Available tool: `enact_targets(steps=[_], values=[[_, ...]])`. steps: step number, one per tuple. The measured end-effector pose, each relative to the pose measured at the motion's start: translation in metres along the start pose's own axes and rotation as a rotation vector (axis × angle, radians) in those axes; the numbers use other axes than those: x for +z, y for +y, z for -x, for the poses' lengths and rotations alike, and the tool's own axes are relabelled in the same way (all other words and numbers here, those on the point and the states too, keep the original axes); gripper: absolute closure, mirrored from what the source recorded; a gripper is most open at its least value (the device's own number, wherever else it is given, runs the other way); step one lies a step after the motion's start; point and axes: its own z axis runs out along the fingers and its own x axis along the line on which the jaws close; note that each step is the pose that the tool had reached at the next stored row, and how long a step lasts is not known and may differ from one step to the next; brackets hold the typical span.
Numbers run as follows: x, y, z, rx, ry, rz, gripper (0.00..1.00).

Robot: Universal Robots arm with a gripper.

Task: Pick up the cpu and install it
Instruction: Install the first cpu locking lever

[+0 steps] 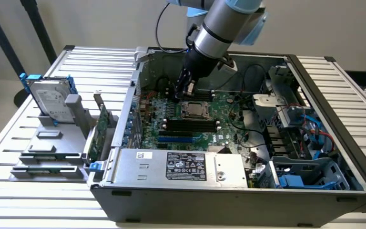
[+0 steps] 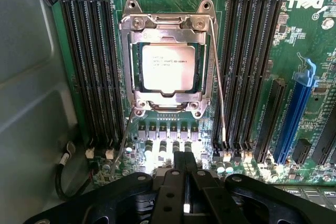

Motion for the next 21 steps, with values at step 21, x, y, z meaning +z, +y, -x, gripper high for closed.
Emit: enact_targets(steps=[21], values=[[0.0086,-0.0211,0.001,0.085,0.0509,0.0039,0.89]])
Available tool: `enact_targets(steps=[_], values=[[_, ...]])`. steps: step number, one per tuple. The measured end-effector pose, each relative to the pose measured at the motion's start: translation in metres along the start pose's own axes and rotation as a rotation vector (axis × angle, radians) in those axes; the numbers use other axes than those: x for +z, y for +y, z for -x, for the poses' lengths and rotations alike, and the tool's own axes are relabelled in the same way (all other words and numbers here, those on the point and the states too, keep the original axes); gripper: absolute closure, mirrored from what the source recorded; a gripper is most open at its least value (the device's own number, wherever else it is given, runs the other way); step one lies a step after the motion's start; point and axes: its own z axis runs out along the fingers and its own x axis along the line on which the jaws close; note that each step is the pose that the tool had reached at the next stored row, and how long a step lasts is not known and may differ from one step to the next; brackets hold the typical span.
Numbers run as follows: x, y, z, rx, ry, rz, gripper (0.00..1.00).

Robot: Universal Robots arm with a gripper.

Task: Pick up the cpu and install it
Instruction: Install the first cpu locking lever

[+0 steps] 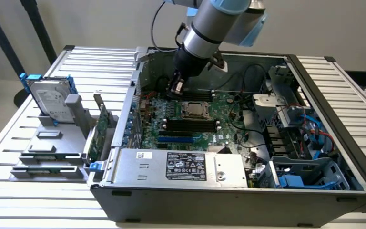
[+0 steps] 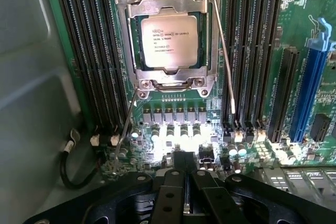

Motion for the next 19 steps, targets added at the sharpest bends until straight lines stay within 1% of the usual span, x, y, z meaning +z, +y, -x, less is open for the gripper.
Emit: enact_targets(steps=[2,5,12,19], values=[[0.0001,-0.0003,0.0,0.022,0.0107,0.0008,0.89],[-0.0002,-0.0011,0.0001,0.048,0.0289,0.0011,0.89],[-0.0041,-0.0054,0.0002,0.086,0.0841,-0.0027,0.89],[-0.0064,-0.0092,0.0004,0.127,0.133,-0.0047,0.89]])
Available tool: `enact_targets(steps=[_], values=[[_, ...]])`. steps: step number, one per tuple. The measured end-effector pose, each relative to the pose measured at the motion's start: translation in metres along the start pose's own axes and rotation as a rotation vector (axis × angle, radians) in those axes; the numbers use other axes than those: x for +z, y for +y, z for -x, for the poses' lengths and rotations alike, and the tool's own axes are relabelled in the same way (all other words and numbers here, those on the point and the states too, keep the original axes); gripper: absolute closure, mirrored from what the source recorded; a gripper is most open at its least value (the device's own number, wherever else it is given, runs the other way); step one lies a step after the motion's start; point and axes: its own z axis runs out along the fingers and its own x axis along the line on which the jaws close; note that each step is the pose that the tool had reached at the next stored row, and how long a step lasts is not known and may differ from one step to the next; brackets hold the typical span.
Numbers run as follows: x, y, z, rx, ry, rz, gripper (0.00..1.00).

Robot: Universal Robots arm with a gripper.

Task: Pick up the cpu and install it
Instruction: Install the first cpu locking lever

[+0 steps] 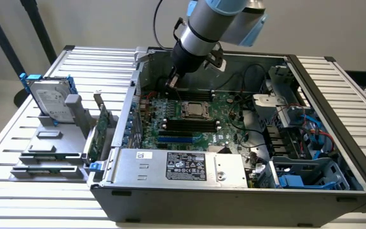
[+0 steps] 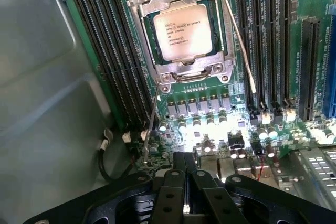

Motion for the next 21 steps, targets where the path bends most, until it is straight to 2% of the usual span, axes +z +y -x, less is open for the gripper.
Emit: enact_targets(steps=[4,15,19,21], values=[[-0.0003,-0.0016,0.0003,0.03,0.0234,0.0012,0.89],[0.0007,-0.0049,0.0013,0.125,0.0823,0.0092,0.89],[0.0009,-0.0054,0.0015,0.159,0.1066,0.0112,0.89],[0.0009,-0.0056,0.0015,0.168,0.1144,0.0116,0.89]])
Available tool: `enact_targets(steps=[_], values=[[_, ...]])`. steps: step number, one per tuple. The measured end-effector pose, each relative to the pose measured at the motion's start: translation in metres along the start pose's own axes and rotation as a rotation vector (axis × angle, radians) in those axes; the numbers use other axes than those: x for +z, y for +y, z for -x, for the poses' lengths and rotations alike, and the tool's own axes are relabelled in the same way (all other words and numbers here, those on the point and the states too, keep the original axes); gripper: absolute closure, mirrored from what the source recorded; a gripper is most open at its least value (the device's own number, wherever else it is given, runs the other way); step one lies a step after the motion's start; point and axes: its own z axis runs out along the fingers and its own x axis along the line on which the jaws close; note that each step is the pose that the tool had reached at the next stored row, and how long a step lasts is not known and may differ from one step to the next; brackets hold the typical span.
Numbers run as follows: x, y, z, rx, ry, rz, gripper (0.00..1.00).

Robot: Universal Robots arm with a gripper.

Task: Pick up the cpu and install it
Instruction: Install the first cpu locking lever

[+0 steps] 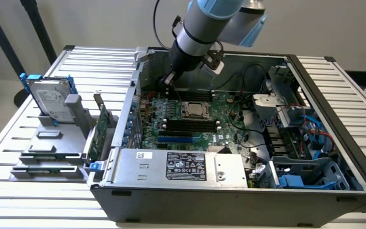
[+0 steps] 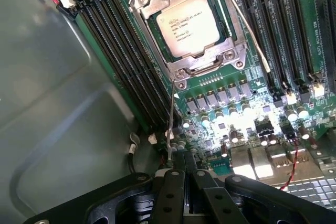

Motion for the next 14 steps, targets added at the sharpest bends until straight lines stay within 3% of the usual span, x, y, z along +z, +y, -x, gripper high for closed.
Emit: enact_targets(steps=[6,14], values=[[-0.0007,-0.0003,0.0001,0.008,0.0114,0.003,0.89],[-0.0049,-0.0015,0.0005,0.014,0.0201,0.0105,0.89]])
